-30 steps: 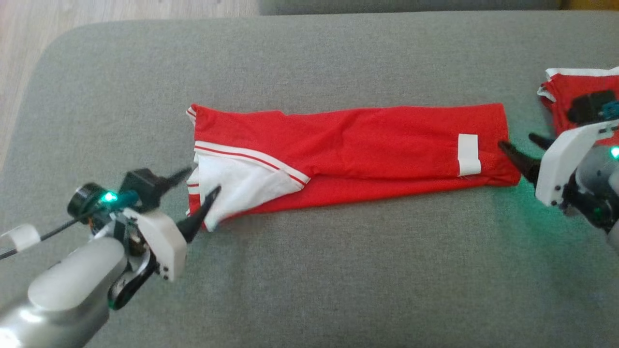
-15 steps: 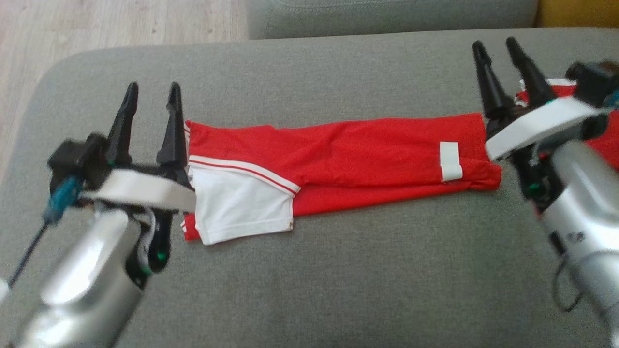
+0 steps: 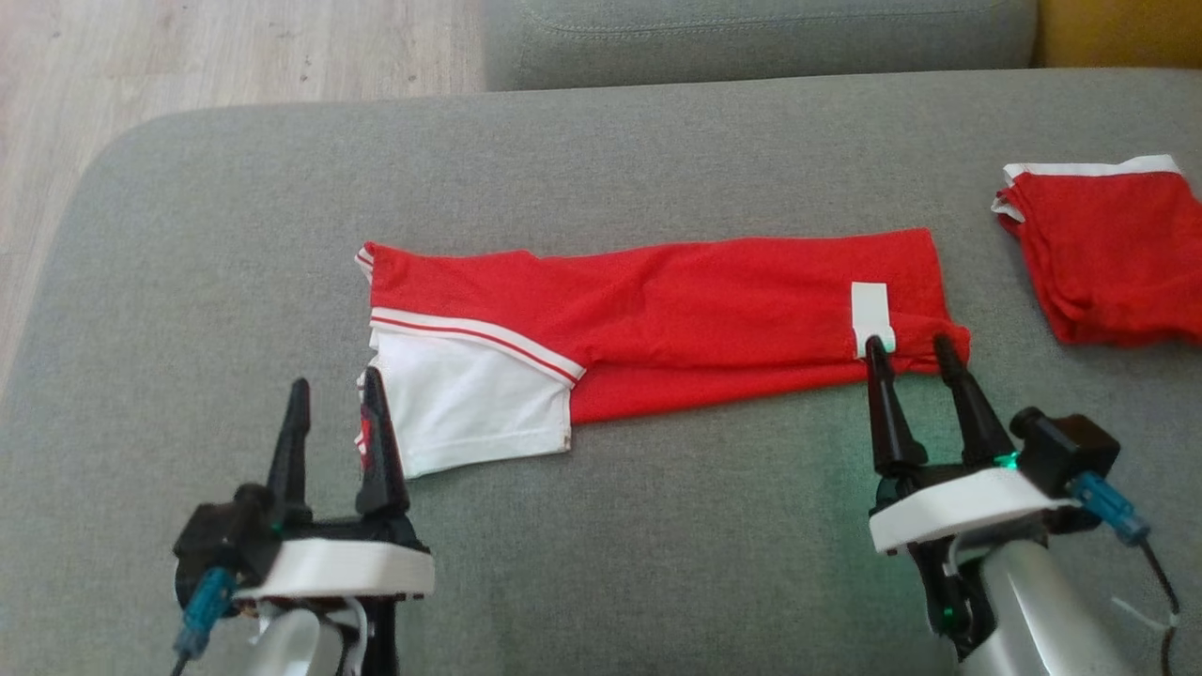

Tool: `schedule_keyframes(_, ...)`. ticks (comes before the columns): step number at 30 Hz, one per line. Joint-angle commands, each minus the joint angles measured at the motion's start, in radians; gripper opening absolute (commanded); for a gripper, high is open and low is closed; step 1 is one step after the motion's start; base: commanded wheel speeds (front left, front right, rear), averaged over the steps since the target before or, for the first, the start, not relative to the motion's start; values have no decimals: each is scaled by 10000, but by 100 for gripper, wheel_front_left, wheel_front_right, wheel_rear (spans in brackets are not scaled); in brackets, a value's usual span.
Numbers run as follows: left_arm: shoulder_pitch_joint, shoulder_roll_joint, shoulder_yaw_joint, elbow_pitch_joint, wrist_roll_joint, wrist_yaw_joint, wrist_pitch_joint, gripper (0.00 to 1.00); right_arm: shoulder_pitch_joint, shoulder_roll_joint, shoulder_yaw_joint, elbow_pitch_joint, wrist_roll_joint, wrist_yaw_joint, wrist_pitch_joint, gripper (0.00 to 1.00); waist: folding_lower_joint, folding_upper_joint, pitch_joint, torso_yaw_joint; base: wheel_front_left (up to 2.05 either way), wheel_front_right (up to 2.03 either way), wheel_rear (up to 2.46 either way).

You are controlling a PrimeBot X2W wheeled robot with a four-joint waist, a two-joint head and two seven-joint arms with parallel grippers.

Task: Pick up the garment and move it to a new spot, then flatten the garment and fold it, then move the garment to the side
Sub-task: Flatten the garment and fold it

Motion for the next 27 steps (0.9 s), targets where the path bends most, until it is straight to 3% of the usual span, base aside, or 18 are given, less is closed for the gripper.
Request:
schedule_keyframes(1,-266,-60,546,-201,259,-201,-63,100,-435,85,160,-522,-135,65,-107,100,1,0,30,16,0,0,0)
schedule_keyframes(11,-741,-704,1283,162,1482,-1216,-64,100,-1158,108,-770,-63,-799,65,65,100,1,0,799,334,0,0,0)
schedule_keyframes(19,-1139,-925,1564,470,1810,-1666,-64,100,-2244,109,-2940,1997,-1799,65,827,100,1,0,1377,719,0,0,0)
schedule_keyframes(27,-1284,-976,1756,567,1963,-1814,-64,100,-2760,109,-3618,4236,-2227,65,1016,100,1,0,1469,847,0,0,0)
